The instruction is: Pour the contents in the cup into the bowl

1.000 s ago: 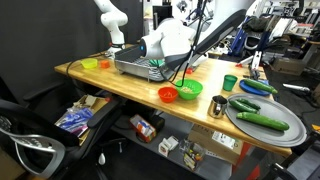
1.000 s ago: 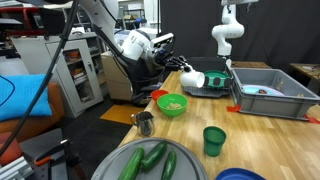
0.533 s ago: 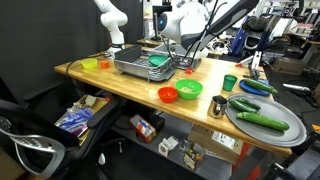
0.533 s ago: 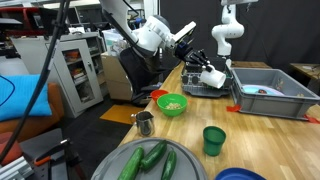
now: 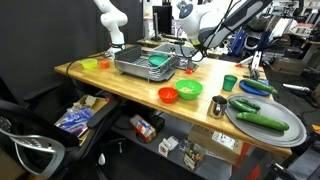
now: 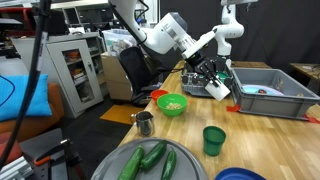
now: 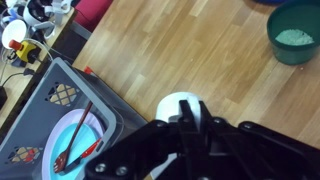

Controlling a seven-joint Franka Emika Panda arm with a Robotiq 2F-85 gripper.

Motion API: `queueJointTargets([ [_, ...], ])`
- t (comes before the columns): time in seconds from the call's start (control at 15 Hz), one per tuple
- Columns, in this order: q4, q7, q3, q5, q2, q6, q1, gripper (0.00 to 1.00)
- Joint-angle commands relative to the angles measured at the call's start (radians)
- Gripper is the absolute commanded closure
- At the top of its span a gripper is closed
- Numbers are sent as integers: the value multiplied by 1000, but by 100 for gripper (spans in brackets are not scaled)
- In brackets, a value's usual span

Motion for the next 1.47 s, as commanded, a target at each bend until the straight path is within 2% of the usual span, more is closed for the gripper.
queueJointTargets([
  [0.0,-122,44,-6,111,-83,171,-61,98],
  [0.47,-252,23,-9,421,-100,472,-145,98],
  [0.8,-327,-60,33,708,-68,689,-190,98],
  [1.0,-363,-146,134,865,-42,793,-269,98],
  [1.2,-378,-243,304,976,3,854,-403,98],
  [1.27,-379,-261,343,990,18,858,-434,98],
  [1.33,-379,-270,352,996,26,852,-444,98],
  [1.4,-380,-252,319,989,19,847,-424,98],
])
